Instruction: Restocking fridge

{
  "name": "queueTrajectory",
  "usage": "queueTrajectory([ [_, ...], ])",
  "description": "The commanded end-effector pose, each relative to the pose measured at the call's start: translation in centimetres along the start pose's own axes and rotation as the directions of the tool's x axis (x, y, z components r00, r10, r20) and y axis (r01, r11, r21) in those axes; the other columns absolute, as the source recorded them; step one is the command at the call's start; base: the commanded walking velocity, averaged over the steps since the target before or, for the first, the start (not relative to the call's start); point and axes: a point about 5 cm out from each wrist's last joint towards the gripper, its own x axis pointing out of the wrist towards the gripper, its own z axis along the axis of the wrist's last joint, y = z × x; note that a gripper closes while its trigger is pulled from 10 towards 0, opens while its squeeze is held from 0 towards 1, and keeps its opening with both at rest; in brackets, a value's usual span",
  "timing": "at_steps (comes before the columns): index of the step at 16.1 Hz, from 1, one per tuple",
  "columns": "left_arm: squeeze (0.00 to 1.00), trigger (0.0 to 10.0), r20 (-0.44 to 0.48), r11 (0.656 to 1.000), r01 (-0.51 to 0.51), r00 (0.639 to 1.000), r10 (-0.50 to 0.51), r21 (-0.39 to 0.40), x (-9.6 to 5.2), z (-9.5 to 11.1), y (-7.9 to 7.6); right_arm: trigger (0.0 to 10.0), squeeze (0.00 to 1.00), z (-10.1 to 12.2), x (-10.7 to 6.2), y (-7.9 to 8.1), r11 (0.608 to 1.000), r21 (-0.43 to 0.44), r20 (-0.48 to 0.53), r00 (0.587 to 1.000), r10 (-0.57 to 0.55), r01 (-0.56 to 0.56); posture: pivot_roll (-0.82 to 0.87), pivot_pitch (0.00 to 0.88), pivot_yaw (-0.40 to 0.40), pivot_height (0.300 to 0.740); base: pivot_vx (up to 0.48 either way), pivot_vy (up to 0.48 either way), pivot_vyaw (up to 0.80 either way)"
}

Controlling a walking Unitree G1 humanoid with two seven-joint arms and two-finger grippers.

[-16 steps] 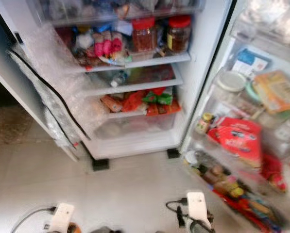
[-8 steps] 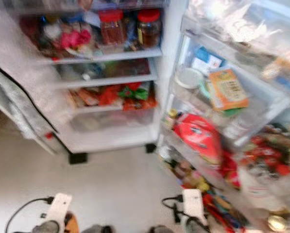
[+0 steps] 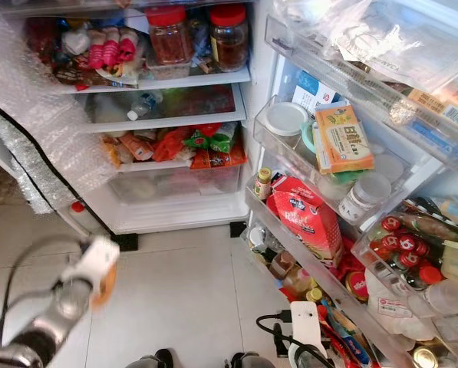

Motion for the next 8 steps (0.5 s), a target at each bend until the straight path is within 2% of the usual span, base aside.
queueTrajectory([
  [1, 0.00, 10.0, 0.014, 1.000, -0.019, 1.000, 0.019, -0.005, -0.18, -0.14, 0.26, 10.0, 0.00, -0.96, -0.24, -0.04, 1.000, 0.007, -0.031, 1.000, 0.000, 0.001, -0.10, 0.210, 0.000, 0.740, 0.000, 0.000, 0.00],
  [8, 0.00, 10.0, 0.054, 0.999, -0.030, 0.998, 0.031, -0.028, -0.21, 0.41, 0.33, 10.0, 0.00, -0.99, -0.25, -0.04, 1.000, 0.007, -0.032, 0.999, 0.000, 0.000, -0.10, 0.211, 0.001, 0.740, 0.000, 0.000, 0.00],
])
